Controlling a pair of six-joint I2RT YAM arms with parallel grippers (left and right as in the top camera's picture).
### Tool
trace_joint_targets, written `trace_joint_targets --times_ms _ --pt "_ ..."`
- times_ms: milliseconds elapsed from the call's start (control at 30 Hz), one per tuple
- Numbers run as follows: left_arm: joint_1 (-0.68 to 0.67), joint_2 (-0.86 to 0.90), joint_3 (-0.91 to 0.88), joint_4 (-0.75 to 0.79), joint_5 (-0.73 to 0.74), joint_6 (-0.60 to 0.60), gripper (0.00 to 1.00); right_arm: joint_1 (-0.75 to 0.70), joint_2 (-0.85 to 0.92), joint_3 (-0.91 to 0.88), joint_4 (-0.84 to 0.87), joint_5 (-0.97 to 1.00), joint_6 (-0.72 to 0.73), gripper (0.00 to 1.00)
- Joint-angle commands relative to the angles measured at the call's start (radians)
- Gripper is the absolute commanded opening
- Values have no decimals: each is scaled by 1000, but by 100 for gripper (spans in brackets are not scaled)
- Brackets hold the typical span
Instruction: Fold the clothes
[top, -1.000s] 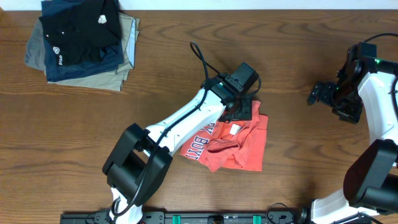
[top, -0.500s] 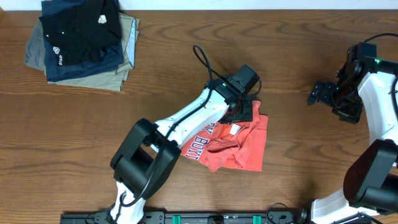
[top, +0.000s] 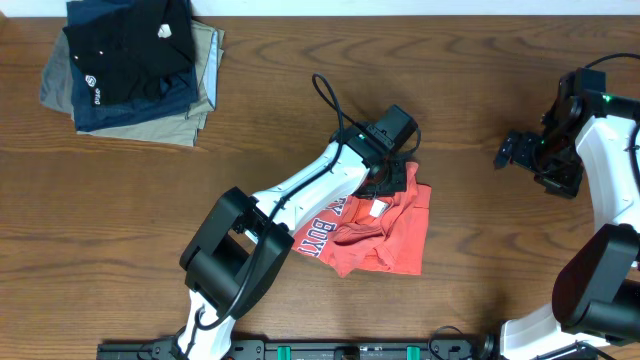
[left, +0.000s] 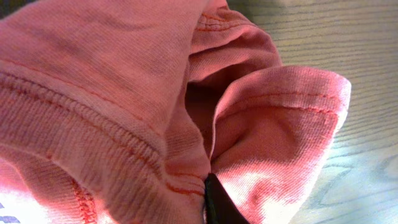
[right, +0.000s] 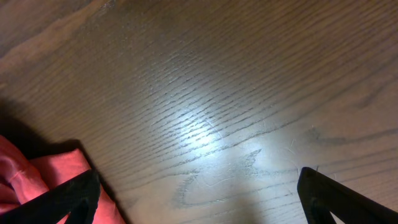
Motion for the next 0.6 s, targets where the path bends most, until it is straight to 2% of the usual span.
trace_joint_targets --times_ms 0,300,500,567 --pt "-6 -35 18 -6 -2 11 6 -1 -6 6 0 -3 3 99" --pt "-47 -133 26 -6 -13 21 6 -1 -6 6 0 -3 3 99" --pt "-76 -124 25 -3 -13 20 7 -1 -6 6 0 -3 3 99" --pt "-94 -114 25 8 -13 20 9 -1 -6 6 0 -3 3 99"
